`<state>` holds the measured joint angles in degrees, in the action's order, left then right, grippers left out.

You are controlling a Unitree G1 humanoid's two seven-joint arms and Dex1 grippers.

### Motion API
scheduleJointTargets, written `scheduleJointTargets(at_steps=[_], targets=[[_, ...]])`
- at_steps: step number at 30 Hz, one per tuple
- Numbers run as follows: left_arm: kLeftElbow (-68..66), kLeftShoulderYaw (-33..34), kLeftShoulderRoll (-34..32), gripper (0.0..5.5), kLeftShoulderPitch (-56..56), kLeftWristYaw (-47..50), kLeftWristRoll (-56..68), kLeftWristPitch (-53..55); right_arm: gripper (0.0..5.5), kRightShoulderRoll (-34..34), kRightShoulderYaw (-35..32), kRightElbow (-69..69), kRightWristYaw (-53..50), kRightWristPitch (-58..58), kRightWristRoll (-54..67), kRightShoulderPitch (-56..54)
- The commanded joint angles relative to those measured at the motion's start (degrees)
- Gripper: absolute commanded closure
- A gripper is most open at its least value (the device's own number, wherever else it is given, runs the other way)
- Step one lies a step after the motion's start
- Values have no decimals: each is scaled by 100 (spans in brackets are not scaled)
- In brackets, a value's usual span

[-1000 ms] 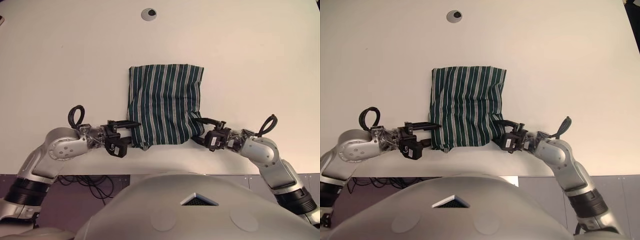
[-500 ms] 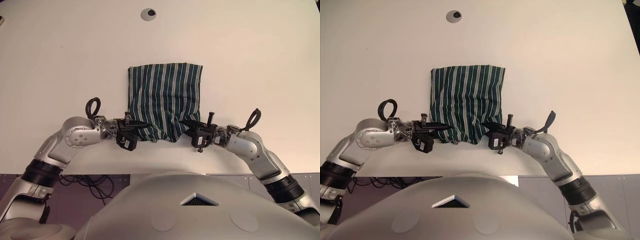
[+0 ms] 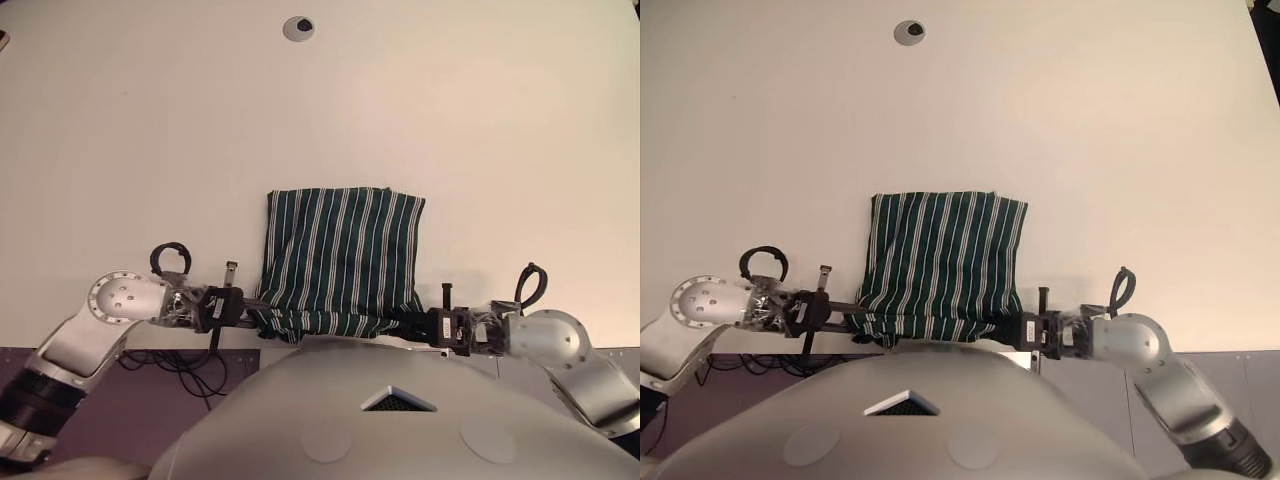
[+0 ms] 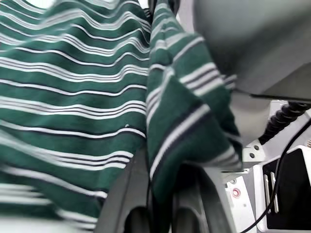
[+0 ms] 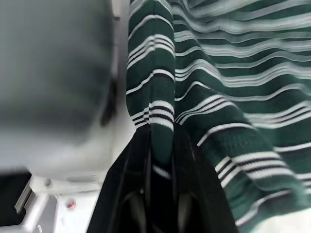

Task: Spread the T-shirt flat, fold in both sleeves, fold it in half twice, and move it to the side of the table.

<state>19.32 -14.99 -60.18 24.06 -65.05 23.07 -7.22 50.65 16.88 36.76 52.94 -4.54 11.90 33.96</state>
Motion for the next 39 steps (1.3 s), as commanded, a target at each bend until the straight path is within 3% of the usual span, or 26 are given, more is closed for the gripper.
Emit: scheduleJointTargets(at_steps=[1, 10, 21, 23, 24, 30, 39], targets=[[283, 565, 189, 539, -188, 664, 306, 941, 532, -76, -503, 409, -133, -640, 811, -265], [176, 755, 1156, 539, -1397, 1782, 735, 3017, 532, -338, -1121, 679, -829, -2603, 2712, -1904], [-537, 131, 1877, 539, -2286, 2234, -384, 3458, 532, -419, -232, -1197, -533, -3530, 1977, -3827], [-715, 72, 1968, 539, -2419, 2282, -578, 3456, 487, -497, -125, -1623, -422, -3640, 1895, -4136], [-795, 46, 2009, 503, -2465, 2280, -648, 3444, 463, -564, -80, -1832, -387, -3684, 1850, -4270], [-1252, 66, 2357, 421, -2693, 2462, -987, 3369, 359, -963, 43, -2298, -305, -3855, 1717, -4597], [-1698, 845, 2968, 421, -2973, 2782, -587, 3544, 359, -1619, -1051, -2905, -910, -4323, 2119, -4549]])
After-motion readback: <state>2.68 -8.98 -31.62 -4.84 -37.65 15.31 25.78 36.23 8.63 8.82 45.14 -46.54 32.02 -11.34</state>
